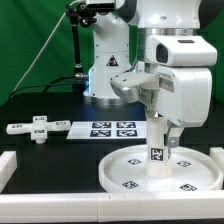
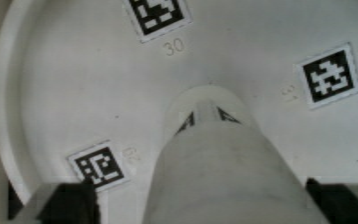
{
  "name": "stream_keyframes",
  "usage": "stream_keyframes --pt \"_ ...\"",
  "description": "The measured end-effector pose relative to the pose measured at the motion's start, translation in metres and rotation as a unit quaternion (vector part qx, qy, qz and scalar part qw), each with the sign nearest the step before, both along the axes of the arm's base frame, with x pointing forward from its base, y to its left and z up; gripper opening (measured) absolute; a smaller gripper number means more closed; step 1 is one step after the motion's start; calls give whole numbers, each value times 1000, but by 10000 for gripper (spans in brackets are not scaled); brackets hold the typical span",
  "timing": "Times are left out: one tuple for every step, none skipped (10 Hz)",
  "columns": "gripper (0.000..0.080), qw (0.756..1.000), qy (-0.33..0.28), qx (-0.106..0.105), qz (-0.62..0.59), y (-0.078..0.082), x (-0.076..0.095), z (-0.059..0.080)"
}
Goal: Assemble round table
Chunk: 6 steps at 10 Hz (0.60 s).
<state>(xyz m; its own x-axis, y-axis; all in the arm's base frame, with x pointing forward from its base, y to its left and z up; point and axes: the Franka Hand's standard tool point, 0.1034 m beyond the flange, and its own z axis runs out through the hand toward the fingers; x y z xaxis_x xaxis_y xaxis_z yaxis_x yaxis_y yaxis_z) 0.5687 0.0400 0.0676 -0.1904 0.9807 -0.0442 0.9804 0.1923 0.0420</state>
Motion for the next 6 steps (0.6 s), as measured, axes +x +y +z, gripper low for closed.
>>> stream_keyframes --pt "446 1000 6 -1 -1 -1 -3 -1" --pt "406 1000 7 -2 -1 -1 -3 -1" --pt "406 1000 7 -2 -1 -1 -3 -1" --pt "406 1000 7 -1 -7 -1 -3 -1" --pt "406 1000 9 -1 -23 -2 -4 -2" --pt "406 999 13 -2 -31 -2 -3 -2"
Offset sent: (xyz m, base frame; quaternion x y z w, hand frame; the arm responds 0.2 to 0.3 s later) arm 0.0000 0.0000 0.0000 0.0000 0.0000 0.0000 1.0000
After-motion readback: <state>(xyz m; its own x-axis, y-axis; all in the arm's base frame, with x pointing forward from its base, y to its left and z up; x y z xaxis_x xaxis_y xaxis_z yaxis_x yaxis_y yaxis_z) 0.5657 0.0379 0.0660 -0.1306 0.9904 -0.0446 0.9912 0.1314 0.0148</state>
